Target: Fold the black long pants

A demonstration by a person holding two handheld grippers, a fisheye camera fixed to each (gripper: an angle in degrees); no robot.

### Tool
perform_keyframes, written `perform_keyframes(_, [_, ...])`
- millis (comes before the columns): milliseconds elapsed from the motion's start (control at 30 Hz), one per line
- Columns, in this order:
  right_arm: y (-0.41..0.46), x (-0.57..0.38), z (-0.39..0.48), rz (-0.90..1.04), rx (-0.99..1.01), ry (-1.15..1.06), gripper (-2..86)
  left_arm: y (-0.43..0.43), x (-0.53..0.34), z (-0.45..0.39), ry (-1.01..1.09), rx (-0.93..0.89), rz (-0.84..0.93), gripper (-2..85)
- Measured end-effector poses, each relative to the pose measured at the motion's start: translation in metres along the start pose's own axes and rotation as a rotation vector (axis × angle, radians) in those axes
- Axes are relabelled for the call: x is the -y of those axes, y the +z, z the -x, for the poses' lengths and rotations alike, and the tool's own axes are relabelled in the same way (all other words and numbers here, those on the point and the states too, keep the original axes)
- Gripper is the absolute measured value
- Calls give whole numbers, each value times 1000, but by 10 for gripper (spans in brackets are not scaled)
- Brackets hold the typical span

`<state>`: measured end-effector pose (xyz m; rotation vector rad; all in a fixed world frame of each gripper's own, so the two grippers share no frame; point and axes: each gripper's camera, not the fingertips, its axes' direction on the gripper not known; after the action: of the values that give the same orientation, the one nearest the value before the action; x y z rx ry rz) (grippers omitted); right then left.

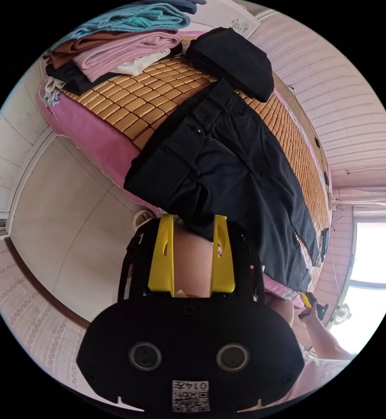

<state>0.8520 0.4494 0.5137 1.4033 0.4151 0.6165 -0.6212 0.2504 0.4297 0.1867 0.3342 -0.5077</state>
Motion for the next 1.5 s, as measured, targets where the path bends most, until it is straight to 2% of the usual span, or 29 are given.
perform_keyframes(233, [3, 8, 8, 29, 5, -50, 15, 3, 9, 11, 40, -24, 46, 72])
perform_keyframes(433, [-10, 13, -1, -21, 103, -76, 6, -21, 1, 18, 79, -65, -43, 25])
perform_keyframes(833, [-66, 2, -6, -84, 169, -364, 5, -81, -40, 19, 129, -140, -71, 20])
perform_keyframes(1033, [-78, 44, 61, -138, 150, -563, 11, -108, -8, -45, 313, -92, -152, 40])
perform_keyframes(1133, [-65, 88, 109, -120, 182, -592, 24, -98, 33, -74, 311, -94, -169, 57])
perform_keyframes(1300, [-8, 138, 140, 22, 107, -523, 86, -53, 75, -110, 246, 56, -77, 77])
perform_keyframes(1500, [15, 125, 76, -9, 116, -331, 108, -49, 54, -163, 354, 218, -195, 68])
